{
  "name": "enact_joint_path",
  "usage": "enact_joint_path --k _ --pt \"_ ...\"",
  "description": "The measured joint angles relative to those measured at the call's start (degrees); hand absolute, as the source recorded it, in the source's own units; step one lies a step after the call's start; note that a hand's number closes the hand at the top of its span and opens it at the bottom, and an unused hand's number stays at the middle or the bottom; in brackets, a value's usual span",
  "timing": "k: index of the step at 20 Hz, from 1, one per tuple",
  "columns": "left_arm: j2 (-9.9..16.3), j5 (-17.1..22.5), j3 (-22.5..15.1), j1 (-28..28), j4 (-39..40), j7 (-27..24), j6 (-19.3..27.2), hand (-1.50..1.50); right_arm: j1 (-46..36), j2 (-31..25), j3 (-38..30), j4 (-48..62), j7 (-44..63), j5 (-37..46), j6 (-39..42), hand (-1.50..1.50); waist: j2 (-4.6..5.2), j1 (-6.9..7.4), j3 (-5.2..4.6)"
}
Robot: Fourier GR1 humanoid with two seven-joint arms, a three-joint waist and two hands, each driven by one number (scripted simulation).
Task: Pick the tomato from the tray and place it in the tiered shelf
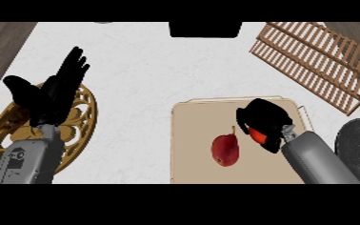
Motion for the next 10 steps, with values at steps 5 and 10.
enact_joint_path --k 5,10 --pt "0.40 0.26 1.11 -0.11 -0.63 0.96 -0.88 0.00 1.22 0.85 -1.44 -0.10 -3.37 0.90 -4.33 1.50 -0.01 -0.08 -0.04" --pt "0.38 0.11 1.74 2.13 -1.61 0.86 -0.55 0.00 14.62 1.84 -0.14 -12.34 0.25 0.83 -8.03 1.50 -0.73 -1.76 -0.39"
